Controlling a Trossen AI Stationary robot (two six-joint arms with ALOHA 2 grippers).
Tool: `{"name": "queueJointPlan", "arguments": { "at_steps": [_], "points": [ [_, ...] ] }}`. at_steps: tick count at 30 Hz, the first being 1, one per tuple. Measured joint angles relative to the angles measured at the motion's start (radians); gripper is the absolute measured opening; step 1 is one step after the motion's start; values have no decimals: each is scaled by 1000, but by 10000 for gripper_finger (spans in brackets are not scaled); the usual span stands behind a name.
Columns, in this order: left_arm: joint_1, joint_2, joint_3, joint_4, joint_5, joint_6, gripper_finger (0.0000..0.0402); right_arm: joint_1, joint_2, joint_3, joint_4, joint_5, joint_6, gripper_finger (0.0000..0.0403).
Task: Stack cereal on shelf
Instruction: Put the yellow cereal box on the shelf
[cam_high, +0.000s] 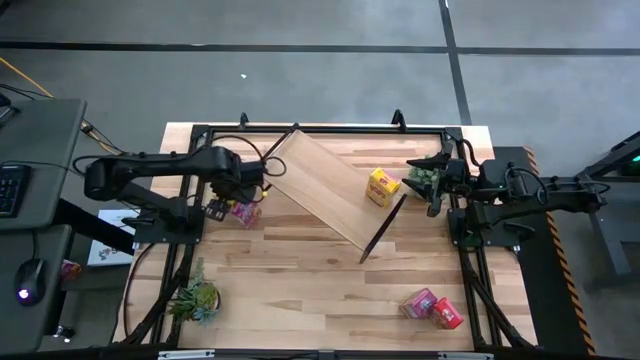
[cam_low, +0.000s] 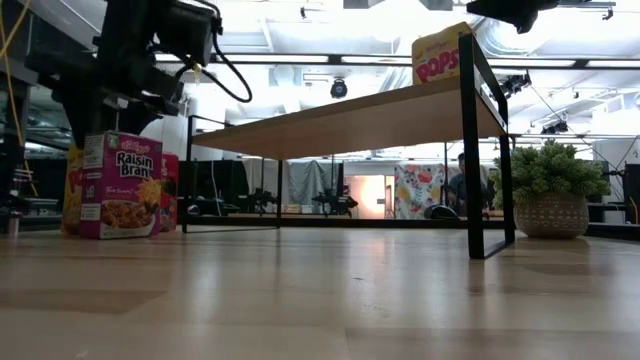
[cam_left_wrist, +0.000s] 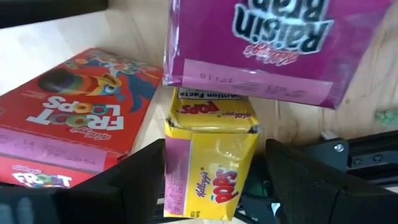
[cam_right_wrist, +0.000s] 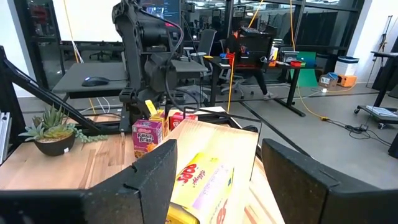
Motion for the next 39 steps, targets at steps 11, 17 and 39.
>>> {"name": "queueJointPlan", "arguments": {
  "at_steps": [11,17,39],
  "points": [
    [0,55,0,-2,-18,1,264,0,0,0,0,0,0,227],
    [0,55,0,-2,-20,17,238,0,0,0,0,0,0,227],
    [0,55,81,-167,-35,-83,138,0,0,0,0,0,0,227]
  ]
}}
